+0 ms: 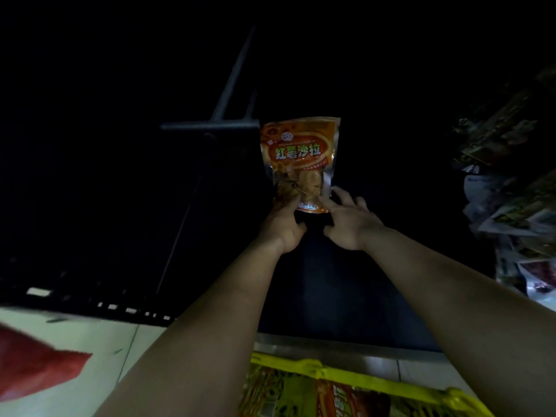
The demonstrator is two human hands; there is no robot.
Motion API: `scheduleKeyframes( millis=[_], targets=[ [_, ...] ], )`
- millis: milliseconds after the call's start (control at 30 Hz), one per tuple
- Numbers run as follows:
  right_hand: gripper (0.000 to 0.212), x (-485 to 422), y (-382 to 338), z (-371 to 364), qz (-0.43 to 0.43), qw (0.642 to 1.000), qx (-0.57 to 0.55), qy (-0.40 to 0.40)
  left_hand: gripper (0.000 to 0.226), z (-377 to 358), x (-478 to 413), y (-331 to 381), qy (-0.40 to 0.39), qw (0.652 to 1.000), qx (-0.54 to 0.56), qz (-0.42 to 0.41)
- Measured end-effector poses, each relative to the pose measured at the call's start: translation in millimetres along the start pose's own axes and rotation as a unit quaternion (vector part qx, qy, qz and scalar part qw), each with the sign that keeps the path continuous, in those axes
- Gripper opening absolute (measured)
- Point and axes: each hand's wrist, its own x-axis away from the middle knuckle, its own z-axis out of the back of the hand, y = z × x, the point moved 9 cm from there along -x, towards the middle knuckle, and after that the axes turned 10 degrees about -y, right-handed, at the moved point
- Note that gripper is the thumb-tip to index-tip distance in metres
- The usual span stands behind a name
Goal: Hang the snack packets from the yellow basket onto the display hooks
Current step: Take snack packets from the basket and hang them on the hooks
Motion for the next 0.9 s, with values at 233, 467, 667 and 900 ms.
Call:
scheduleKeyframes(
  millis=[233,467,667,900],
  targets=[
    [0.071,90,11,12,-0.029,0.999,-0.029,0.008,0.068,14,78,6,-0.019,0.999,-0.031,0.033],
    [0.060,211,15,-1,-0.033,0.997,-0.063,0.012,0.059,7,206,24,-0.019,0.995,-0.088,0.030],
    [0.042,306,9,-39,0.008,0.994,-0.072,0.083,0.040,-26,308,25,0.021,0.994,-0.109,-0.007],
    [0.035,330,-16,-137,0.033,0.997,-0.049,-0.043,0.065,-85,327,-19,-0.095,0.972,-0.209,0.058]
  ],
)
